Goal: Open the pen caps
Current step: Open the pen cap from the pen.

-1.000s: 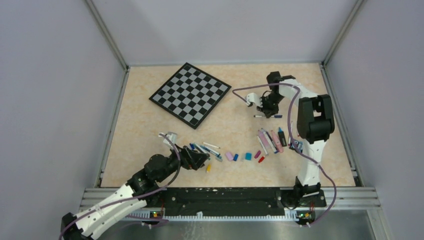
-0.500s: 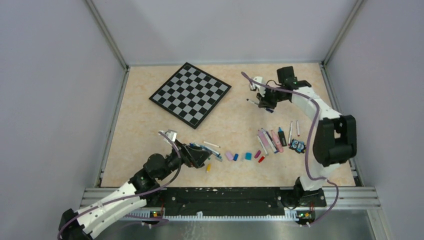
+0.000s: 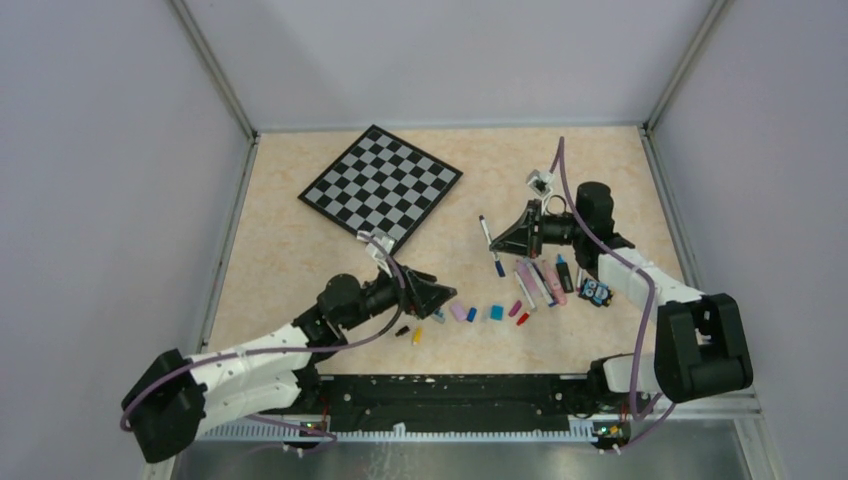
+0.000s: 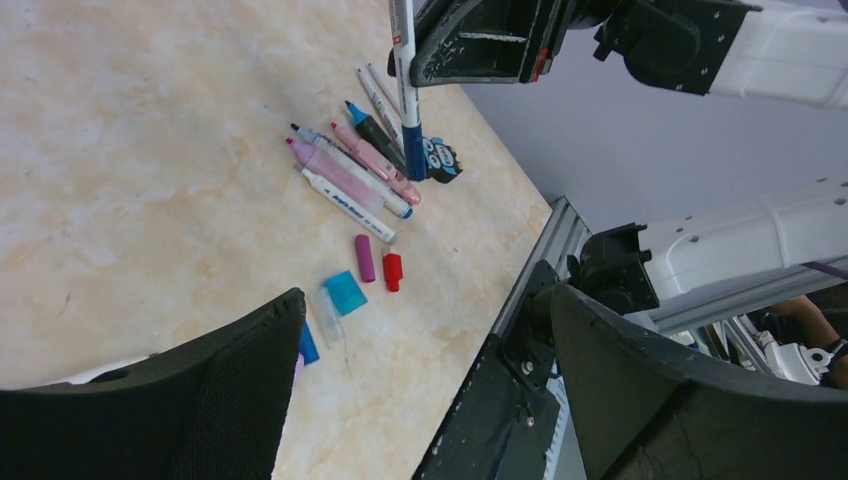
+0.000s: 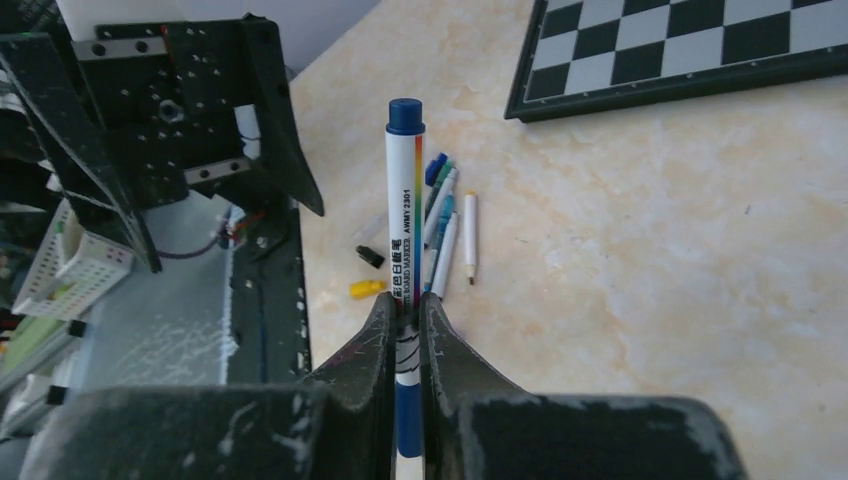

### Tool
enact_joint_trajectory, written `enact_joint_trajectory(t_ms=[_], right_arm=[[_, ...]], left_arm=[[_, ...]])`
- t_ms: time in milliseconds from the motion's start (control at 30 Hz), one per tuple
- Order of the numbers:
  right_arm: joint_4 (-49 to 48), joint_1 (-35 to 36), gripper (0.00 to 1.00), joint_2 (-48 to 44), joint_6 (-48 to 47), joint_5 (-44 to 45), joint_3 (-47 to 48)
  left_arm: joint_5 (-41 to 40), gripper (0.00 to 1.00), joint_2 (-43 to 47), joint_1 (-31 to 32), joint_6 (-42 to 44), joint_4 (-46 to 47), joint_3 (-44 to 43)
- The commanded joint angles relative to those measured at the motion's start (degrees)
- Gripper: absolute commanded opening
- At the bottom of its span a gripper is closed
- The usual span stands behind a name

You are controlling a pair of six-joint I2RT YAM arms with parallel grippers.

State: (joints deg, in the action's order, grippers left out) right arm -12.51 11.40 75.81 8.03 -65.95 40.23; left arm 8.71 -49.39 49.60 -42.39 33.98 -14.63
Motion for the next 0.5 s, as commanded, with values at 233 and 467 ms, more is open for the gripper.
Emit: enact_joint_trajectory(t_ms=[233,467], right_arm=[[-22.9,0.8,0.00,2.4,27.3,-4.8,-2.5],[-23.7,3.3,0.00,3.1,28.0,-4.5,-2.9]], left_arm=[[-3.0,0.89,-20.2,3.9,0.2,14.9,-11.4],[-5.4,0.81,-29.7,6.6,-0.9,19.6,-17.1]])
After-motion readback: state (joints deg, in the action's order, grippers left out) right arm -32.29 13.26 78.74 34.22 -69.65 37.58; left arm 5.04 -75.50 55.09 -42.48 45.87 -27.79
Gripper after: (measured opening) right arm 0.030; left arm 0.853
